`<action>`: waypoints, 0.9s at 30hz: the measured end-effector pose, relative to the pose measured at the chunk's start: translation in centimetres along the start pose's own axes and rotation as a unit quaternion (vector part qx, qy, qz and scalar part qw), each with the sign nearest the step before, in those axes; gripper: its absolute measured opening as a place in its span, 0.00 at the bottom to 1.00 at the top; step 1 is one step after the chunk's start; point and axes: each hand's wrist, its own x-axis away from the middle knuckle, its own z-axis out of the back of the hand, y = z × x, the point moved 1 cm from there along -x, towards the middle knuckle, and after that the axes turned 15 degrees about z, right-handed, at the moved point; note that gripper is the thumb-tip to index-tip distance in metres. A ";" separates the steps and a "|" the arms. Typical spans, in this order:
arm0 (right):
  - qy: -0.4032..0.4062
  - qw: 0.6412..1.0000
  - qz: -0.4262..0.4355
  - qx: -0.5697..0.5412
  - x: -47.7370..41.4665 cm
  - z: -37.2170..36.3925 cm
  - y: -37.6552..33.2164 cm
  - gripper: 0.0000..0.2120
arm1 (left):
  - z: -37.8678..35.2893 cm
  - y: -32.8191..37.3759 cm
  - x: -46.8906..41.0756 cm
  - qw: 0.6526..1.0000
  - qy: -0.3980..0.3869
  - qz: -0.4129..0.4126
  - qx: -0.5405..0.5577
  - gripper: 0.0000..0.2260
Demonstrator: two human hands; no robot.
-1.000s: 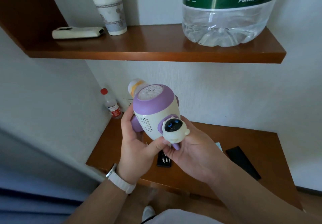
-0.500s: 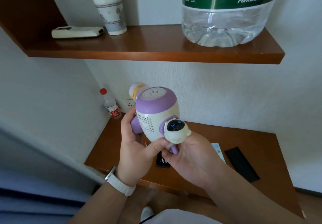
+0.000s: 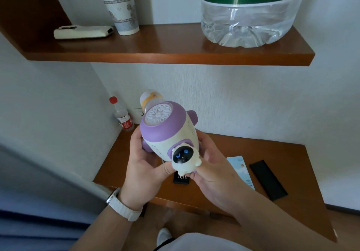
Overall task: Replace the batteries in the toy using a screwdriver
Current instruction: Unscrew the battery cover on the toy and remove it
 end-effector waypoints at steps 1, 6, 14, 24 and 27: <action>0.017 1.000 -0.004 -0.007 -0.3 -0.3 0.0 0.24 | 0.0 0.3 0.0 1.000 -0.007 -0.002 0.006 0.45; 0.017 0.996 -0.007 -0.088 -0.9 -0.2 0.4 0.33 | -0.1 1.3 -0.7 1.000 -0.013 -0.017 0.001 0.42; -0.005 0.983 0.003 -0.181 -1.2 -0.8 0.6 0.57 | 0.2 1.9 -0.4 0.997 -0.016 -0.067 -0.027 0.40; -0.081 0.982 0.029 -0.169 -0.9 -1.0 0.0 0.47 | 0.6 2.4 0.6 0.993 0.001 -0.113 -0.042 0.37; -0.107 0.974 0.008 -0.200 -1.0 -1.2 0.2 0.52 | 0.9 2.3 1.0 0.992 0.018 -0.112 -0.056 0.38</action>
